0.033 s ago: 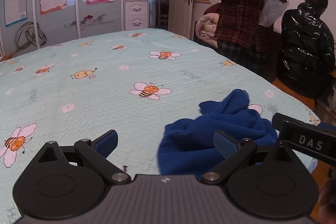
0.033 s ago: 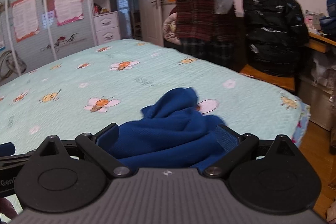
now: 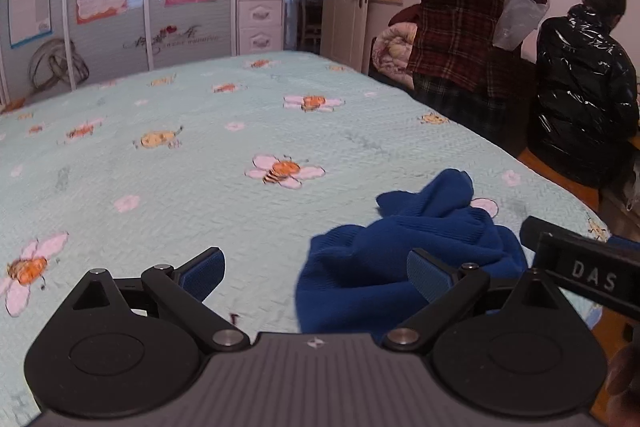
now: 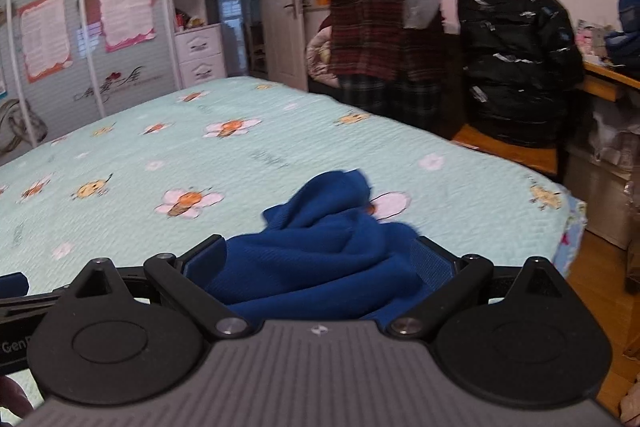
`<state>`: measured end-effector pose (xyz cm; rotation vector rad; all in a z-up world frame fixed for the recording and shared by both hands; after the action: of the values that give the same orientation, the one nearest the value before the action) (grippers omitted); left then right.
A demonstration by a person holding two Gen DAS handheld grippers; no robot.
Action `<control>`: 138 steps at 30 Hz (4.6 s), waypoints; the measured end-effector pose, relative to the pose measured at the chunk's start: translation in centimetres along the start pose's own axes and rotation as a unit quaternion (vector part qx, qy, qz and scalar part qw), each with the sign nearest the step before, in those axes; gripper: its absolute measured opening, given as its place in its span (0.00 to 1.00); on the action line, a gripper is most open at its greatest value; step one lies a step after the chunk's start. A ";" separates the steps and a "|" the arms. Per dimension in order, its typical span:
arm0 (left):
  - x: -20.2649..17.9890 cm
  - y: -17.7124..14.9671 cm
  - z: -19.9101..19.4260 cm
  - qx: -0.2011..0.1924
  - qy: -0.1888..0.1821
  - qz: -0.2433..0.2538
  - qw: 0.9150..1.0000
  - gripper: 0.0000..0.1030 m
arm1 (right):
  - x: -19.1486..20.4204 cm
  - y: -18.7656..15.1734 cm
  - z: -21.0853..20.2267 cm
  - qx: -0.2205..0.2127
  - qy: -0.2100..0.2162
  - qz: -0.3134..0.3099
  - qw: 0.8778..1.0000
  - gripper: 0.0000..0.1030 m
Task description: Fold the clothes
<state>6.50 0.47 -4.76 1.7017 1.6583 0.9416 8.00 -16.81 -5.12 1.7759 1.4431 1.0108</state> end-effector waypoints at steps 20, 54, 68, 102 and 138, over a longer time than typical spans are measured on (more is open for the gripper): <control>-3.7 -0.2 0.1 0.025 -0.033 -0.064 0.997 0.98 | -3.4 0.2 -0.8 -0.007 -0.004 -0.030 1.000 0.95; -4.0 -2.7 1.6 0.047 -0.035 -0.058 0.997 0.98 | -3.2 -1.8 -0.2 0.013 0.007 -0.024 1.000 0.95; -3.9 -4.2 3.0 0.066 -0.030 -0.058 0.996 0.98 | -3.3 -2.9 1.0 0.024 0.012 -0.031 0.999 0.95; -4.7 -8.6 19.8 0.057 -0.050 -0.066 0.995 1.00 | -5.9 -8.5 21.1 0.093 0.101 0.059 0.989 1.00; -4.5 -4.6 4.4 -0.106 -0.126 -0.065 0.984 0.21 | -4.0 -7.5 8.2 0.010 0.226 0.088 0.970 0.26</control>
<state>7.46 -3.44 -11.41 1.4834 1.4300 0.7763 10.92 -19.28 -16.33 1.7851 1.5800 1.5782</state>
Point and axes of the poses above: each gripper's, at about its wrist camera, not at the fingertips, and z roughly the way its jaws point, x to its left, y to its top, the point moved 8 cm from there along z, roughly the way its jaws point
